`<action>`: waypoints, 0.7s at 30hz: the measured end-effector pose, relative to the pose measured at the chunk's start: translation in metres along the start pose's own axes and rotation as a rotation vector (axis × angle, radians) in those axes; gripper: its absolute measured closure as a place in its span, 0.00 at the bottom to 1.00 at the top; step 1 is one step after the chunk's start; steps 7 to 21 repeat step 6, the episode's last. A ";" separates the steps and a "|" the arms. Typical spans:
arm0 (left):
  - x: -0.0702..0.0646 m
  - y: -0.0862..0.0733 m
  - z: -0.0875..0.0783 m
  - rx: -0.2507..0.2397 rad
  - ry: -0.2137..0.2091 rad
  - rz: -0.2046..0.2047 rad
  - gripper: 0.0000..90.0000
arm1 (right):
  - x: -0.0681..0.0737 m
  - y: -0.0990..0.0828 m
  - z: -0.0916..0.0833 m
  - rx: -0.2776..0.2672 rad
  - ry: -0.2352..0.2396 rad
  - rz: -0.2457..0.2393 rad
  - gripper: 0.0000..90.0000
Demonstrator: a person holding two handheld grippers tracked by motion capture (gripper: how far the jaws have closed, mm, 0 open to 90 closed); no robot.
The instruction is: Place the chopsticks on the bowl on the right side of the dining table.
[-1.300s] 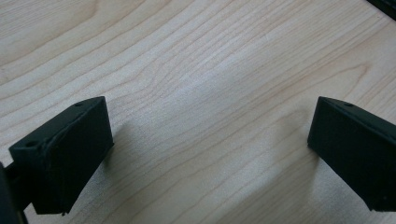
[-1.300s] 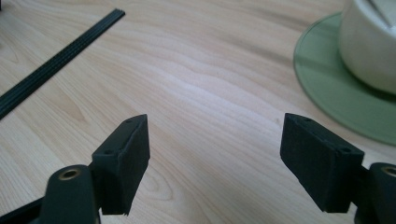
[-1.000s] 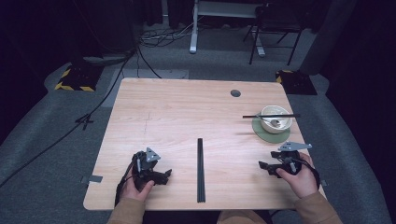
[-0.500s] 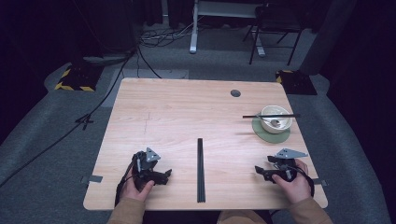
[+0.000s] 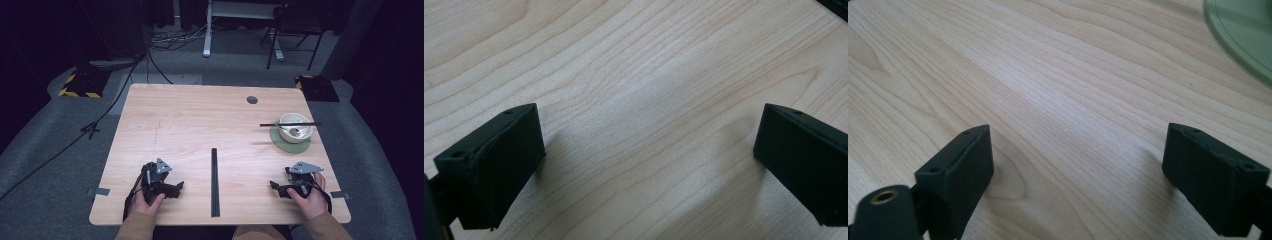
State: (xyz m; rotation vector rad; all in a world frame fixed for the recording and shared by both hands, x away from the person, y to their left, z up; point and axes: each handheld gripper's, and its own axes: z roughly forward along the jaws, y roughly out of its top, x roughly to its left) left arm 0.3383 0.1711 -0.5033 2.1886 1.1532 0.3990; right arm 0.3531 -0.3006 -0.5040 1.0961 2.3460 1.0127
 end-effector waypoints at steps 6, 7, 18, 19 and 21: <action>-0.001 0.000 0.000 -0.002 0.009 -0.007 0.00 | 0.002 0.001 0.001 0.005 0.009 0.011 0.11; -0.001 0.000 0.000 -0.002 0.009 -0.007 0.00 | 0.002 0.001 0.001 0.005 0.009 0.011 0.11; -0.001 0.000 0.000 -0.002 0.009 -0.007 0.00 | 0.002 0.001 0.001 0.005 0.009 0.011 0.11; -0.001 0.000 0.000 -0.002 0.009 -0.007 0.00 | 0.002 0.001 0.001 0.005 0.009 0.011 0.11; -0.001 0.000 0.000 -0.002 0.009 -0.007 0.00 | 0.002 0.001 0.001 0.005 0.009 0.011 0.11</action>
